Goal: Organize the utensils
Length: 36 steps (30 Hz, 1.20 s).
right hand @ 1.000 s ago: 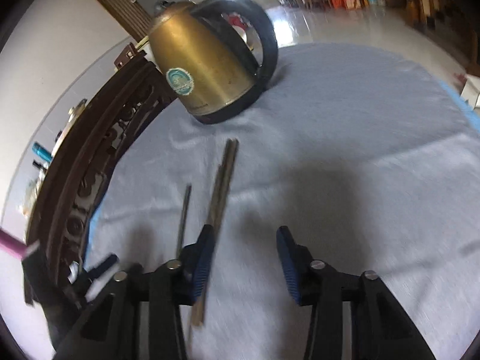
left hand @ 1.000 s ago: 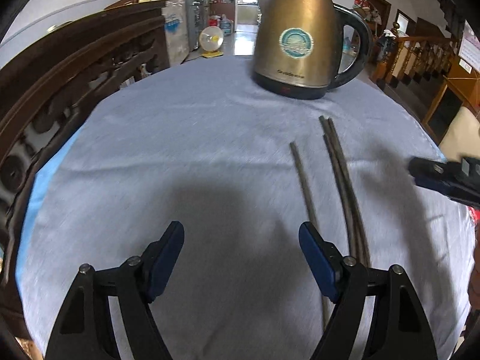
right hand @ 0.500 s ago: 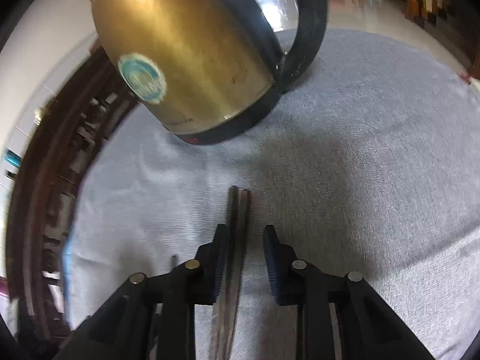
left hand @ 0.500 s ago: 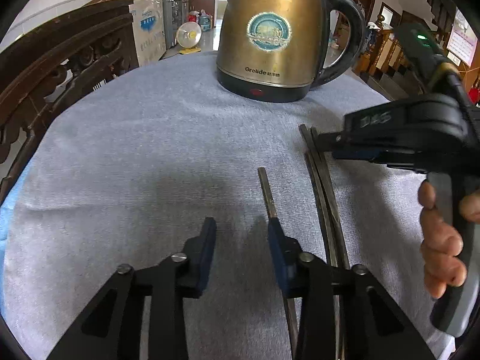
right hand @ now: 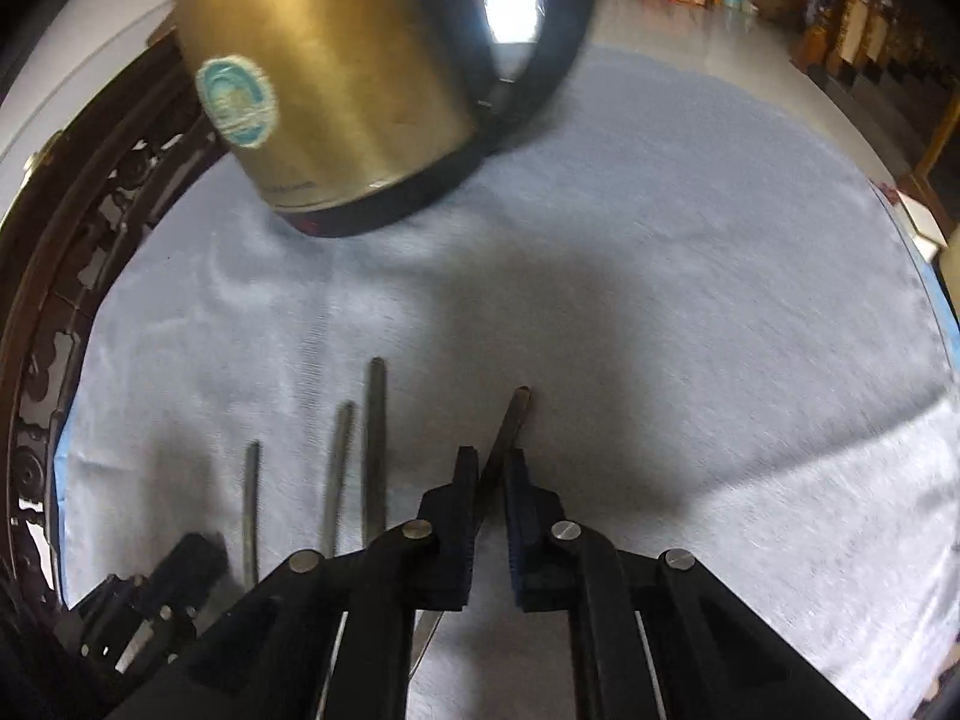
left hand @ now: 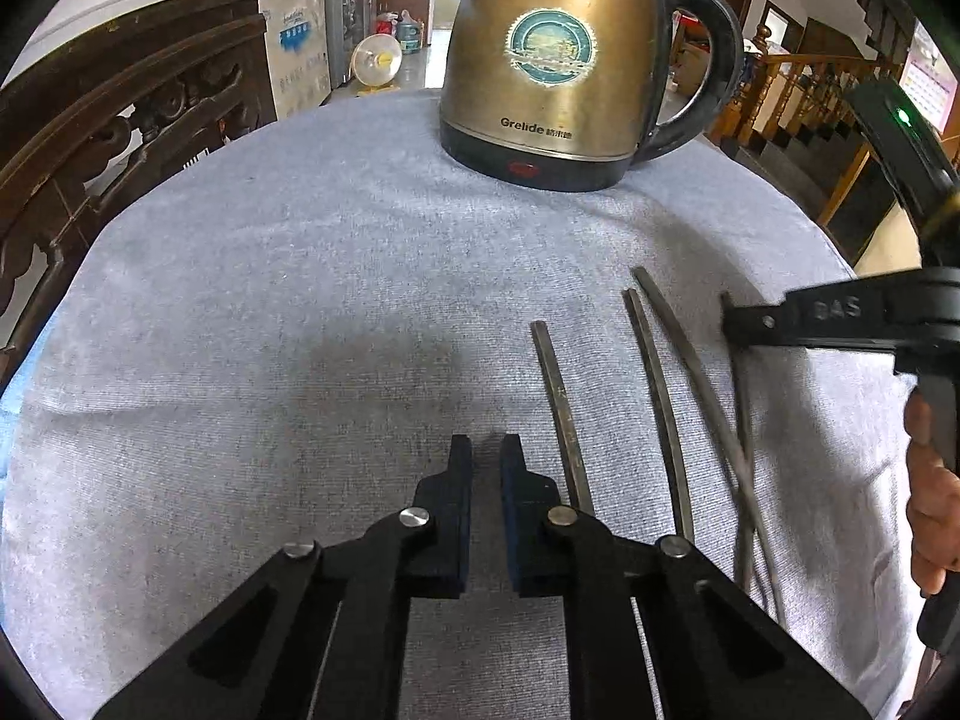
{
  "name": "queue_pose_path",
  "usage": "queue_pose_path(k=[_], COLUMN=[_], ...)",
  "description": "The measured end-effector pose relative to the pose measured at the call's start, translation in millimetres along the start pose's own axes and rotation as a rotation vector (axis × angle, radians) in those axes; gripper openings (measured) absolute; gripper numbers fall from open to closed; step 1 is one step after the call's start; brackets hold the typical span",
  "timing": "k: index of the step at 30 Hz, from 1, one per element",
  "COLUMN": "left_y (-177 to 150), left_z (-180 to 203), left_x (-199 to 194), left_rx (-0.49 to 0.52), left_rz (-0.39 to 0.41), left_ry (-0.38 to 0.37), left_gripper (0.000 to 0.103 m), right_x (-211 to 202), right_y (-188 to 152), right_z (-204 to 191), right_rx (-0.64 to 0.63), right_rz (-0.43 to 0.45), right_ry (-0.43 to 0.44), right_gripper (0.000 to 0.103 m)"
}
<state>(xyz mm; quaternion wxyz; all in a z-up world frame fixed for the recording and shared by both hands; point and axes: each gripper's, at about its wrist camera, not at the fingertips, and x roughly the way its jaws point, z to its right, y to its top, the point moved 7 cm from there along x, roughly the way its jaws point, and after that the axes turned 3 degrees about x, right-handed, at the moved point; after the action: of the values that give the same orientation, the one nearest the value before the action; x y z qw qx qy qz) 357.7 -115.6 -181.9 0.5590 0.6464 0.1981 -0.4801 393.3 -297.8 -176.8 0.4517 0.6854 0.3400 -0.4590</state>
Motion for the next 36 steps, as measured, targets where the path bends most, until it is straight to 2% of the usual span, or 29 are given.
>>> queue_pose_path(k=[2, 4, 9, 11, 12, 13, 15, 16, 18, 20, 25, 29, 36], left_y=[4.4, 9.5, 17.5, 21.2, 21.6, 22.0, 20.8, 19.6, 16.1, 14.6, 14.1, 9.4, -10.6], left_z=[-0.6, 0.4, 10.3, 13.2, 13.9, 16.4, 16.5, 16.1, 14.6, 11.1, -1.2, -14.0, -31.4], left_x=[2.7, 5.2, 10.8, 13.2, 14.0, 15.1, 14.5, 13.0, 5.7, -3.3, -48.8, -89.3, -160.3], left_rx=[-0.033, -0.06, -0.039, -0.037, -0.036, -0.042, -0.055, -0.053, -0.053, -0.054, -0.065, -0.065, -0.085], left_rz=[-0.008, -0.015, 0.017, 0.033, 0.033, 0.028, 0.023, 0.023, 0.041, 0.059, 0.155, 0.233, 0.35], left_ry=[-0.026, -0.061, -0.042, -0.053, -0.062, -0.1, -0.109, -0.107, -0.105, -0.102, -0.105, -0.081, -0.055], left_gripper=[0.013, 0.03, 0.033, 0.023, 0.012, 0.006, 0.006, 0.005, 0.005, 0.003, 0.003, 0.003, 0.0], right_x=[1.5, 3.3, 8.8, 8.2, 7.5, 6.8, 2.8, -0.2, -12.7, -28.7, -68.7, -101.1, -161.8], right_y=[-0.7, -1.0, -2.1, -4.3, -6.0, -9.9, -15.8, -17.8, -21.4, -26.2, -35.1, -43.4, -84.6], right_z=[1.9, -1.3, -16.7, -19.9, -20.4, -24.3, -24.6, -23.1, -21.2, -21.5, -3.9, 10.6, 47.4], right_rx=[0.01, 0.007, -0.058, -0.094, -0.102, -0.102, -0.094, -0.095, -0.113, -0.123, -0.087, -0.065, -0.039], right_rz=[-0.027, -0.044, -0.002, 0.016, 0.022, 0.022, 0.021, 0.032, 0.079, 0.116, 0.21, 0.287, 0.435], right_ry=[0.019, 0.021, -0.02, -0.031, -0.027, -0.01, 0.054, 0.059, 0.061, 0.108, 0.164, 0.173, 0.143], right_gripper=[0.01, 0.011, 0.011, 0.01, 0.009, 0.008, 0.007, 0.007, 0.007, 0.007, 0.007, 0.007, 0.007])
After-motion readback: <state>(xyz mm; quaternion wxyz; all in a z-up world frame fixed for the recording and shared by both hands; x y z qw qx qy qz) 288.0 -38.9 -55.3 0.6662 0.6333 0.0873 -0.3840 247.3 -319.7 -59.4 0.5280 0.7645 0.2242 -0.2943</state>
